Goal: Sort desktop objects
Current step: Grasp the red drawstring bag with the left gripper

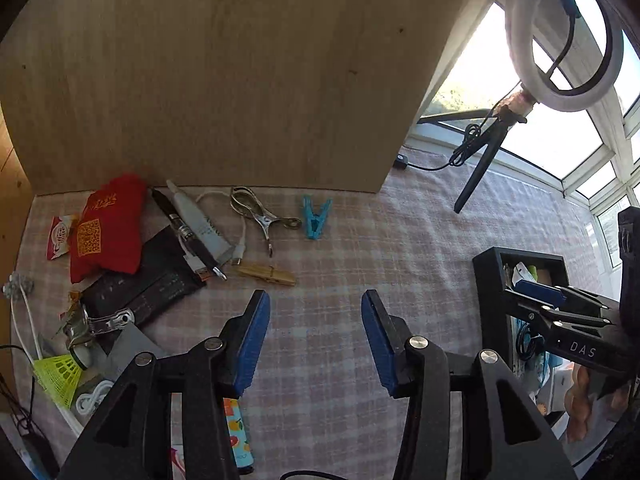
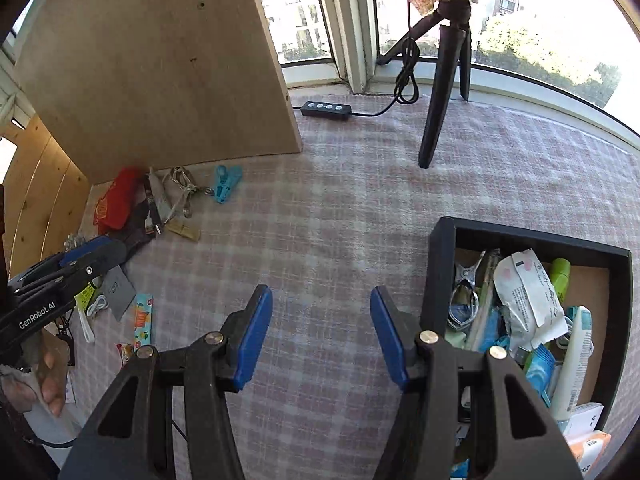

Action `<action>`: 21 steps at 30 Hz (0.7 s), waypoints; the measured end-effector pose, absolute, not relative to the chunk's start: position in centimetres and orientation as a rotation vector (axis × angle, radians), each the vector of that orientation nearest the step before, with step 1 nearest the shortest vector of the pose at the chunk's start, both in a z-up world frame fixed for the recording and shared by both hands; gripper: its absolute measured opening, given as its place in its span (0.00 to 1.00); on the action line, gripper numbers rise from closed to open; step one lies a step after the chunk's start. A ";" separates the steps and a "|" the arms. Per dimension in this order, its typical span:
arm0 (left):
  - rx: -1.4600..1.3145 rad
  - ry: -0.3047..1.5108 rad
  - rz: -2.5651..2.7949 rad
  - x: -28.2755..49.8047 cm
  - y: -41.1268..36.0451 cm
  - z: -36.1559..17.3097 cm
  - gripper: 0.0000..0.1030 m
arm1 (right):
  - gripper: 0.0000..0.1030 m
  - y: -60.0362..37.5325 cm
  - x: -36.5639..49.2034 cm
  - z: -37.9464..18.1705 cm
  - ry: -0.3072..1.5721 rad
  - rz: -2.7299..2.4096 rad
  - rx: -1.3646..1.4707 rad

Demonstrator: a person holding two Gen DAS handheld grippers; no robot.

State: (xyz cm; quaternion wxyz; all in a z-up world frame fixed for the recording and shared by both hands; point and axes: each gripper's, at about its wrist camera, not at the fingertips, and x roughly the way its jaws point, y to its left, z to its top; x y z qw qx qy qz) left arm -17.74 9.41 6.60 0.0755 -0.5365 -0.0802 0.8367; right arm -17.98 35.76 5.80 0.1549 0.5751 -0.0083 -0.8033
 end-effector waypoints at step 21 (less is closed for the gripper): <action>-1.845 -0.815 2.524 -24.3 -13.5 -1.5 0.53 | 0.49 6.0 -23.6 0.7 0.059 -1.951 1.574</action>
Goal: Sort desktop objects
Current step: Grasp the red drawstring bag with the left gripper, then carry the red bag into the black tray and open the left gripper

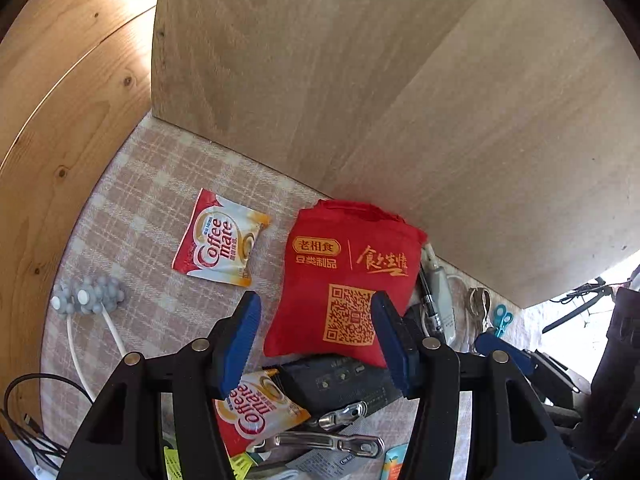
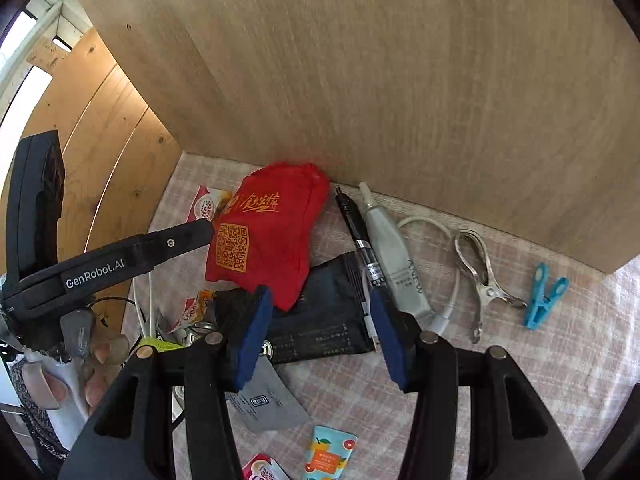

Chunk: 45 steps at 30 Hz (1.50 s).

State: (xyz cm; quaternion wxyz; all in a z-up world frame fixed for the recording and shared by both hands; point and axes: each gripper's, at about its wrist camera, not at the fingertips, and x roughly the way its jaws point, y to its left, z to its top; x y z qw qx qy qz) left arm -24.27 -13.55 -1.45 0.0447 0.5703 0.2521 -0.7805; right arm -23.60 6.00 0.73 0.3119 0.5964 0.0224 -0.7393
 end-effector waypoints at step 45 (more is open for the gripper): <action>1.822 0.694 -2.745 -15.9 8.1 3.9 0.55 | 0.52 18.3 -19.3 6.7 -0.105 -2.006 1.492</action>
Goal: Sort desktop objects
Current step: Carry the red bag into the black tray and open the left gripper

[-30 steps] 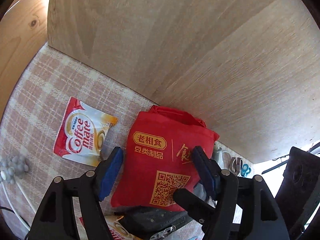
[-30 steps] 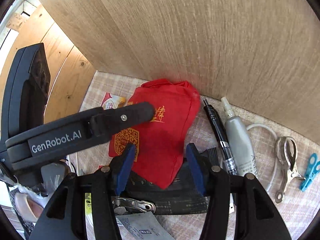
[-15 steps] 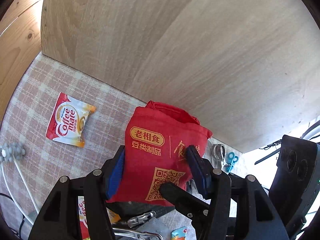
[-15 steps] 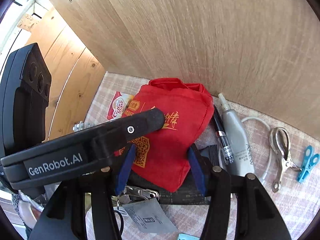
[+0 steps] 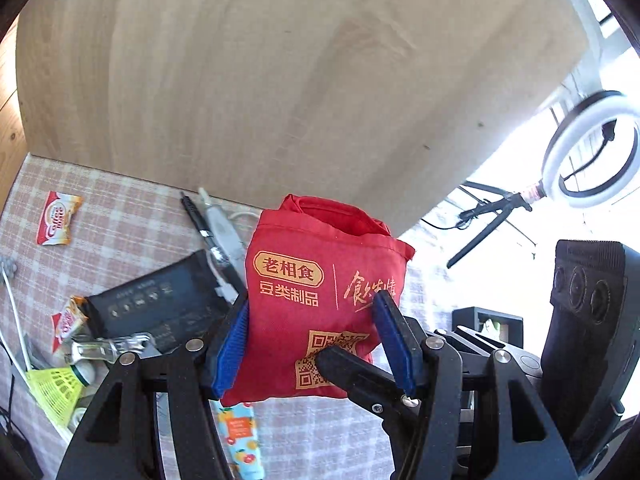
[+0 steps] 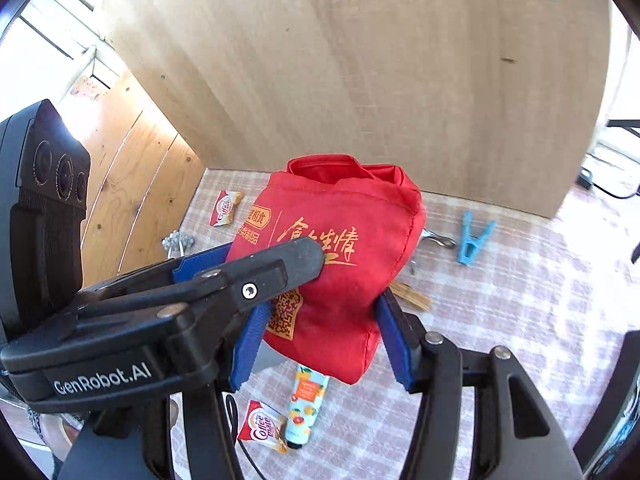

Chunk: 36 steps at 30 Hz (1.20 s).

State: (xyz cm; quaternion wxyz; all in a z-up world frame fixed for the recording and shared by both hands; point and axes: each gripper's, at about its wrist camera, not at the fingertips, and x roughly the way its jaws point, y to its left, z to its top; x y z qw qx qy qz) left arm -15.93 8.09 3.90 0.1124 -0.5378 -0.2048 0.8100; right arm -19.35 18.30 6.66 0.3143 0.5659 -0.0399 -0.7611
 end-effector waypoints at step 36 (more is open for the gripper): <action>-1.627 -0.174 1.734 -3.0 45.2 3.3 0.55 | 0.52 59.1 -0.7 5.5 -0.357 -2.282 1.823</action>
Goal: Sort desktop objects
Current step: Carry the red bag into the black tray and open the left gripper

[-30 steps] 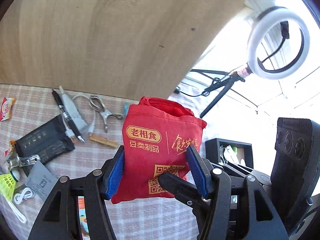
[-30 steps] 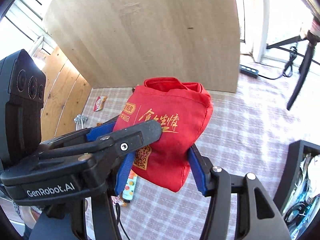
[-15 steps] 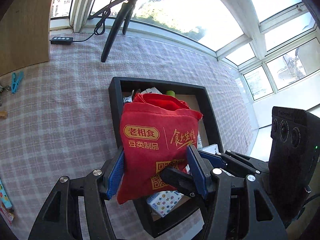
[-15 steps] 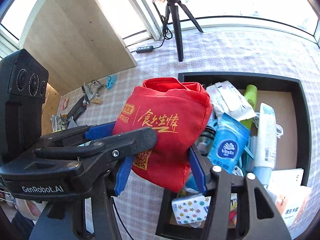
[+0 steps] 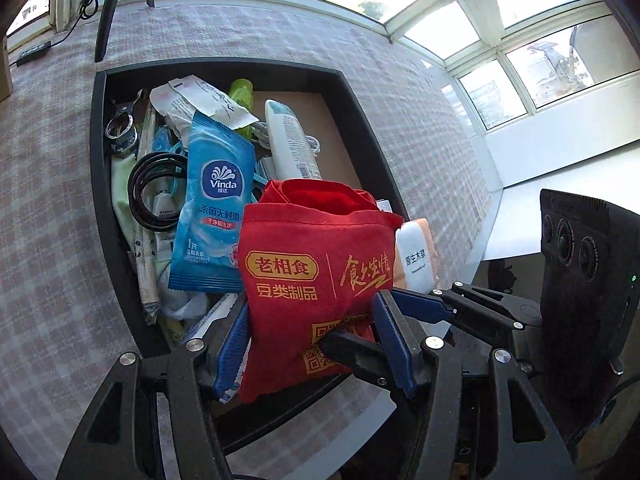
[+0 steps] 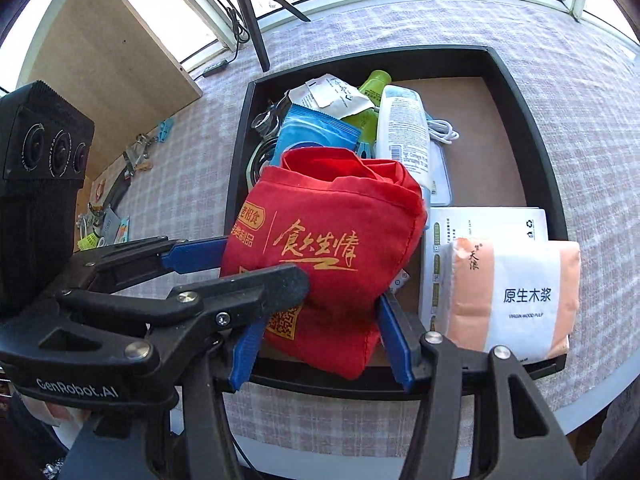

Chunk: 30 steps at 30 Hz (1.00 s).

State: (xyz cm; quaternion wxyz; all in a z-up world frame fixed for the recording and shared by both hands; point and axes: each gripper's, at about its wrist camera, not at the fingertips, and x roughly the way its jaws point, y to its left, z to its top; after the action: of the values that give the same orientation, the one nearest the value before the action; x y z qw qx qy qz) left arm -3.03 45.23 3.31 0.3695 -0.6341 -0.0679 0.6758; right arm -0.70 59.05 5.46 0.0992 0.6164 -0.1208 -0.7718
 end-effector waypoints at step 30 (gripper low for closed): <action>-1.592 -0.150 2.071 -6.1 30.2 5.1 0.50 | 0.65 52.2 -3.7 7.8 -0.049 -2.389 1.658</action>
State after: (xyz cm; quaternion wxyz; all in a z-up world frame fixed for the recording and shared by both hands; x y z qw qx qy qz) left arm -6.06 30.25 5.07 0.2597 -0.5877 -0.0553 0.7643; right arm -3.73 52.19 7.78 0.1162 0.5662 -0.0167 -0.8158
